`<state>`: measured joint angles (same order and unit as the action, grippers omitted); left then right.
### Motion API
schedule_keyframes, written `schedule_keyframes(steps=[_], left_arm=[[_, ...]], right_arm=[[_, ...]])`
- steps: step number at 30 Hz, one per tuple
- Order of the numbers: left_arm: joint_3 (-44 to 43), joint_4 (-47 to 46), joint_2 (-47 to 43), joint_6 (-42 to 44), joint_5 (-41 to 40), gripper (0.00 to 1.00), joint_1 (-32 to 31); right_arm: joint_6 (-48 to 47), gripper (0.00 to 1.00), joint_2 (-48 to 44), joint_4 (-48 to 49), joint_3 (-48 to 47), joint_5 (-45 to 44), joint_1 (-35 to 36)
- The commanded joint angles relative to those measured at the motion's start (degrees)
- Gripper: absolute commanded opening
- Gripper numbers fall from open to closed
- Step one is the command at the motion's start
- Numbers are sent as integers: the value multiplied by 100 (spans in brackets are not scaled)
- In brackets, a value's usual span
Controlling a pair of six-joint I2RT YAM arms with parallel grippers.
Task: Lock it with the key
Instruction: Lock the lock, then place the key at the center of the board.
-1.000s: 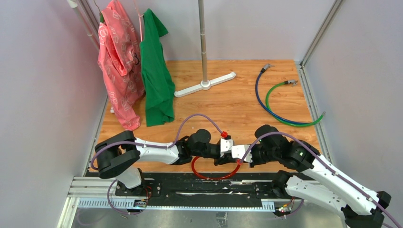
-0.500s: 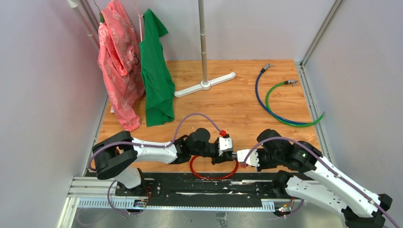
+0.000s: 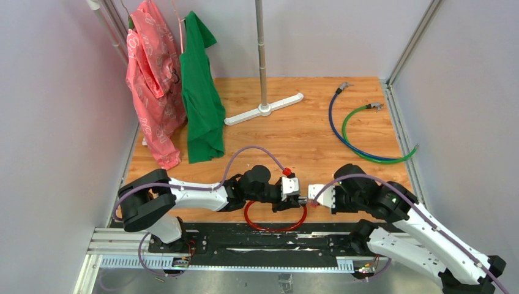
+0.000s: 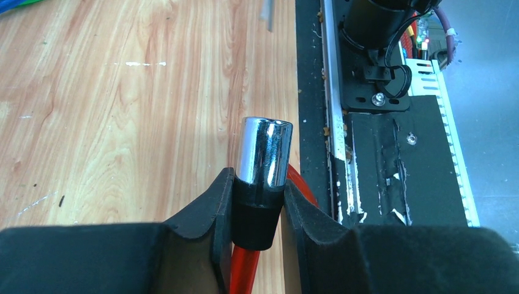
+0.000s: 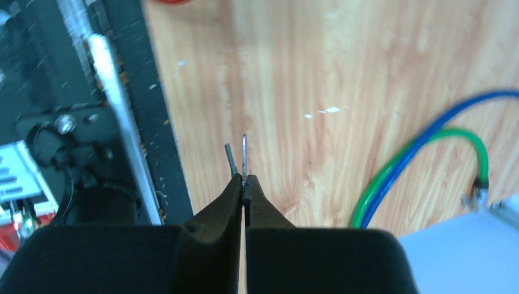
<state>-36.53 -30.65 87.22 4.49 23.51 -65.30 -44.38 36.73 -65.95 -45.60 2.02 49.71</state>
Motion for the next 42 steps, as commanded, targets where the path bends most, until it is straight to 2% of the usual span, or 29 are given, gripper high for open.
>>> schedule_keyframes(steps=[1,3,7,9,11,13,14,18,25,29,33,38,40,42], left_arm=[[199,938,51,32,103,0,-33],[201,941,41,39,117,0,-35],[228,939,-15,62,131,0,-36],[233,943,-14,61,132,0,-36],[234,947,-26,67,156,0,-38],[249,948,-52,83,167,0,-28],[255,947,-70,87,171,0,-27],[274,947,-100,78,140,0,-20],[302,926,-126,79,138,0,-18],[319,904,-136,53,111,0,-5],[325,880,-129,28,119,0,30],[293,885,-71,0,153,0,63],[271,886,-51,-16,167,0,78],[252,891,-34,-20,173,0,87]], right_arm=[[876,0,137,1157,-523,-528,-705],[1553,0,247,1760,-724,-101,-1443],[3212,0,556,3083,-840,133,-2235],[3944,0,681,4067,-496,80,-2497],[4584,0,850,5533,147,171,-2698],[5272,0,1268,7065,631,555,-2952],[5577,0,1610,7523,671,683,-3071],[6029,0,3158,8298,222,992,-3301],[6510,0,5352,8307,-798,1672,-3584],[6637,0,6333,7662,-1537,2043,-3659],[6399,0,6905,6687,-2164,1871,-3693],[6467,0,7116,6328,-2256,1842,-3823],[6408,8,7162,6045,-2396,1743,-3829],[6341,26,7180,5712,-2522,1595,-3829]])
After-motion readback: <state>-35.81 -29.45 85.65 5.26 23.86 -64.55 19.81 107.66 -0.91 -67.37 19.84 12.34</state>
